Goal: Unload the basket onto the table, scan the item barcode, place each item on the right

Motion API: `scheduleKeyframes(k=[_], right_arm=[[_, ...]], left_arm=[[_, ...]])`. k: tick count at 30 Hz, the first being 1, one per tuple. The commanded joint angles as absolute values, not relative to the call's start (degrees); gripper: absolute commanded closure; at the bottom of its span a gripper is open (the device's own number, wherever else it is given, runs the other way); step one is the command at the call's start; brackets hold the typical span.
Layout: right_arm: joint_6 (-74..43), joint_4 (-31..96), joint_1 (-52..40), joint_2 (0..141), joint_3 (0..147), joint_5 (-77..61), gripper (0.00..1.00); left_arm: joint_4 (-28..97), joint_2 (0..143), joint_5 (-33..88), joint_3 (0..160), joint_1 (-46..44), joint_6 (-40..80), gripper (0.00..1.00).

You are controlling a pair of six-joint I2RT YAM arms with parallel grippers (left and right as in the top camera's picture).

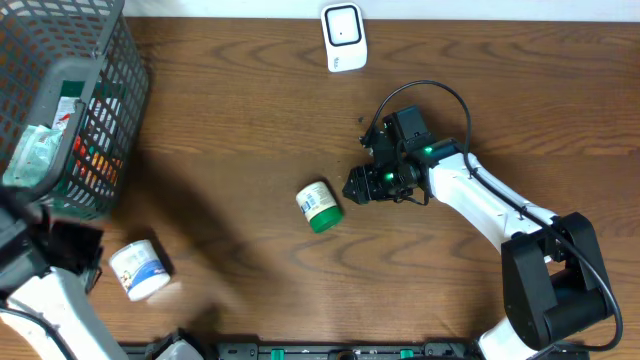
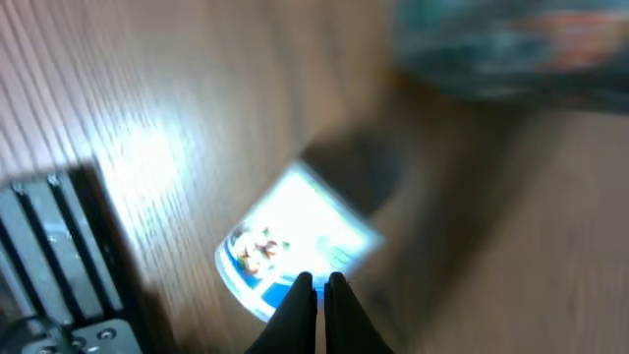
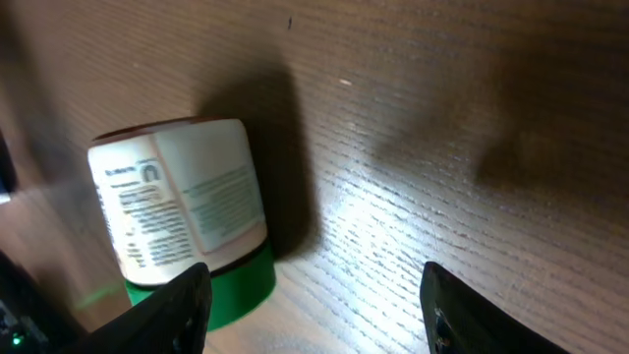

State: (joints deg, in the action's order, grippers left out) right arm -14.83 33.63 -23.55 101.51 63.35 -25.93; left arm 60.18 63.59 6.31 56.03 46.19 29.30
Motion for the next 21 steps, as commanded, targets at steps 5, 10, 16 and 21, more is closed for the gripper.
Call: scheduleKeyframes(k=[5,10,16,21], right_arm=[[-14.5,33.7,-24.1,101.3,63.6,-25.5,0.36],[-14.5,33.6,-24.1,101.3,63.6,-25.5,0.36],[-14.5,33.3,-24.1,101.3,63.6,-25.5,0.36],[-15.1,31.2,-23.7,101.3,63.6,-25.0,0.34]], left_arm=[[51.8,69.2,13.1,43.2,53.6,25.6,0.92],[49.3,74.1,15.2,41.9,53.4,23.5,0.93],[51.2,73.9,22.1,41.9,51.5,18.4,0.93],[53.5,68.9,24.9,41.9,46.5,16.2,0.93]])
